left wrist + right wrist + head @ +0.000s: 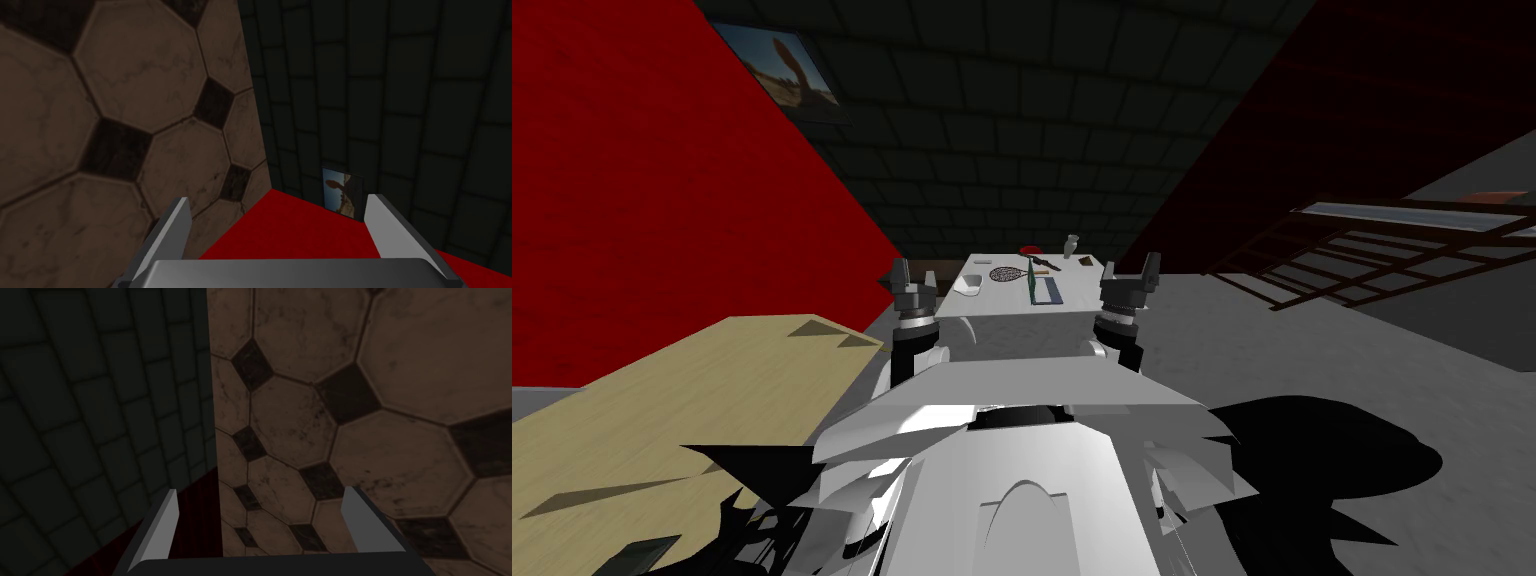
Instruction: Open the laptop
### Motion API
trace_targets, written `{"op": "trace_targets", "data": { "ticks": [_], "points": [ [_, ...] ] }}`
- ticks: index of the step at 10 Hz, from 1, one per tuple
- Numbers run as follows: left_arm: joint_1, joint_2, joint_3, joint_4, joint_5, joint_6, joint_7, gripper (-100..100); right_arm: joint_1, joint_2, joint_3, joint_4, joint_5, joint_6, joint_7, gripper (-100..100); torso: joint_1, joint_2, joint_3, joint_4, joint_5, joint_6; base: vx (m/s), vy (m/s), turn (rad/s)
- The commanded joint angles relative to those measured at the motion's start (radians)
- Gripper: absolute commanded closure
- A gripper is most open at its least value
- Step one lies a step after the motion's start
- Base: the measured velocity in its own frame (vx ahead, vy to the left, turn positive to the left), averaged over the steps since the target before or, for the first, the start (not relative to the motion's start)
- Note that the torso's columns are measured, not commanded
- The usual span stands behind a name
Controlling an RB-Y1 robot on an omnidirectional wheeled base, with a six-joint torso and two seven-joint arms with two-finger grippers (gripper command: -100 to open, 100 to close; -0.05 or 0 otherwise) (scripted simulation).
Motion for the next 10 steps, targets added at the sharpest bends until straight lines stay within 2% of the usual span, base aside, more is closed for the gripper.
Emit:
{"op": "trace_targets", "data": {
  "ticks": [1, 9, 10],
  "points": [
    [0.0, 0.0, 0.0, 0.0, 0.0, 0.0, 0.0, 0, 0.0, 0.0, 0.0, 0.0, 0.0, 0.0, 0.0, 0, 0.0, 0.04, -0.082, 0.041, 0.0, 0.0, 0.0, 0.0, 0.0],
    [0.0, 0.0, 0.0, 0.0, 0.0, 0.0, 0.0, 0, 0.0, 0.0, 0.0, 0.0, 0.0, 0.0, 0.0, 0, 0.0, 0.618, -1.234, 0.617, 0.0, 0.0, 0.0, 0.0, 0.0],
    [0.0, 0.0, 0.0, 0.0, 0.0, 0.0, 0.0, 0, -0.001, -0.04, -0.003, 0.004, 0.009, 0.003, 0.007, -100, 0.0, 0.691, -1.382, 0.691, 0.0, 0.0, 0.008, 0.011, 0.001]
  ]
}}
